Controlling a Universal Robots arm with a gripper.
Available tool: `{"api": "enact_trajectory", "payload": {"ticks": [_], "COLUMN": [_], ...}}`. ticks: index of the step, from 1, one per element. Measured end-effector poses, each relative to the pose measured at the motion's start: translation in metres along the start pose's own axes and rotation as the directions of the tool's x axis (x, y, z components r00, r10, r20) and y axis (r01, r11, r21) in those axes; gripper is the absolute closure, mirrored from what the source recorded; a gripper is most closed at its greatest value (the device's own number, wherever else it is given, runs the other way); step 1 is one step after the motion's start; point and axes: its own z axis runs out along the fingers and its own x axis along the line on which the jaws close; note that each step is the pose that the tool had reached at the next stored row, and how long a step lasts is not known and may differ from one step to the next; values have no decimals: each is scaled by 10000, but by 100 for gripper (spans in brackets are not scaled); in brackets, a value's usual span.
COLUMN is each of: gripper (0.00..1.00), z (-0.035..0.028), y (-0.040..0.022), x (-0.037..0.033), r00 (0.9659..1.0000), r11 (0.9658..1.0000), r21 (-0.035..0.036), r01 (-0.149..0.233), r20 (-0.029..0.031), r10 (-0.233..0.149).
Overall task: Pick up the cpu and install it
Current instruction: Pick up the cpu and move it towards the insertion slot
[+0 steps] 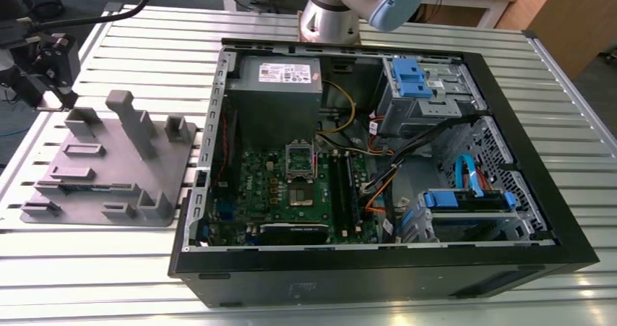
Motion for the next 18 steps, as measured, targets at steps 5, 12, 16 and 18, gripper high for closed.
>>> {"api": "enact_trajectory", "payload": {"ticks": [5, 12, 16, 18], "gripper": [53, 53, 53, 53], "z": [-1, -27, -69, -92], "y": [0, 1, 3, 4], "x": [-6, -7, -7, -7], "r00": [10000, 10000, 10000, 10000], "r11": [10000, 10000, 10000, 10000], "r21": [0, 0, 1, 0], "r01": [1, 1, 1, 1], "r20": [-1, 0, -1, -1], "r10": [-1, -1, -1, -1]}}
